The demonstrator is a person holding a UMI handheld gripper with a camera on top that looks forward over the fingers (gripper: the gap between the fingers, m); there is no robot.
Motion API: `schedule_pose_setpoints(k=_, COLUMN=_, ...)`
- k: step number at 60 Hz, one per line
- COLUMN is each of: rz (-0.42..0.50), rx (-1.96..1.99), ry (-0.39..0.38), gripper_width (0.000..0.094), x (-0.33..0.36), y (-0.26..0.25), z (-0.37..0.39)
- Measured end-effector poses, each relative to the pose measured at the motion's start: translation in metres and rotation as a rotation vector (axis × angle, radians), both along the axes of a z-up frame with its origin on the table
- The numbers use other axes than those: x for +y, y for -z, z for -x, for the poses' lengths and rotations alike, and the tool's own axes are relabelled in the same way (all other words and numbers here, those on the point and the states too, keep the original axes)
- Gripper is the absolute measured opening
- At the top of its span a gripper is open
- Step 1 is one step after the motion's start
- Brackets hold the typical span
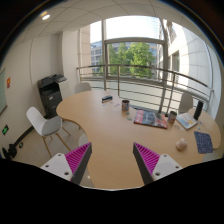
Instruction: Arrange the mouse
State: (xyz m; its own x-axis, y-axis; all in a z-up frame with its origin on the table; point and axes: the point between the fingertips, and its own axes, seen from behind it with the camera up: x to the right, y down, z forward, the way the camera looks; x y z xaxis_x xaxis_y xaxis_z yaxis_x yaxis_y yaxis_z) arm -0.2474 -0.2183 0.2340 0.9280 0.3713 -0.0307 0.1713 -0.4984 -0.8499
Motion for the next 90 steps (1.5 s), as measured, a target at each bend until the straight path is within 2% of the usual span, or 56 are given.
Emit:
schedule_pose_setpoints(k=8, rz=0.042, rx=-0.020, ry=0.051, gripper_width=0.0848, x=-0.008, y=0.025, z=-0.019)
schedule_pose_setpoints(k=16, rz=0.098, rx=-0.040, ry=0.113, gripper_width=0.0847, x=-0.006, y=0.088, z=-0.055)
schedule_pose_setpoints(k=29, rz=0.178, rx=-0.119, ry=0.279, gripper_width=0.0847, x=0.013, y=0.175, z=-0.202)
schedule_pose_setpoints(k=39, rz=0.142, rx=-0.119, ry=0.380, gripper_width=0.0848, x=0.088, y=0.200, z=-0.302)
schedule_pose_setpoints(k=54, rz=0.115, rx=-0.036, ry=0.397, gripper_width=0.0848, x=0.216, y=0.229, z=-0.366)
schedule_pose_setpoints(k=65, rz=0.139, rx=0.008, ry=0.397, gripper_width=0.0848, x=0.281, y=0.246, z=-0.377)
schedule_pose_setpoints(k=71, rz=0.139, rx=0.009, ry=0.399, gripper_width=0.0835, x=0.295, y=0.245, z=-0.371)
schedule_pose_setpoints(k=76, rz=0.132, rx=-0.027, ry=0.414, gripper_width=0.0767, x=0.309, y=0.249, z=-0.376)
schedule_pose_setpoints(k=80, rz=0.112, rx=-0.077, ry=0.429, gripper_width=0.0657, x=0.318, y=0.249, z=-0.378)
schedule_pose_setpoints(k=83, rz=0.104, rx=-0.080, ry=0.413, gripper_width=0.0526, x=0.321, y=0.249, z=-0.372)
schedule_pose_setpoints(k=90, rz=0.086, rx=-0.131, ry=0.385, gripper_width=0.0468, x=0.325, y=0.247, z=-0.370)
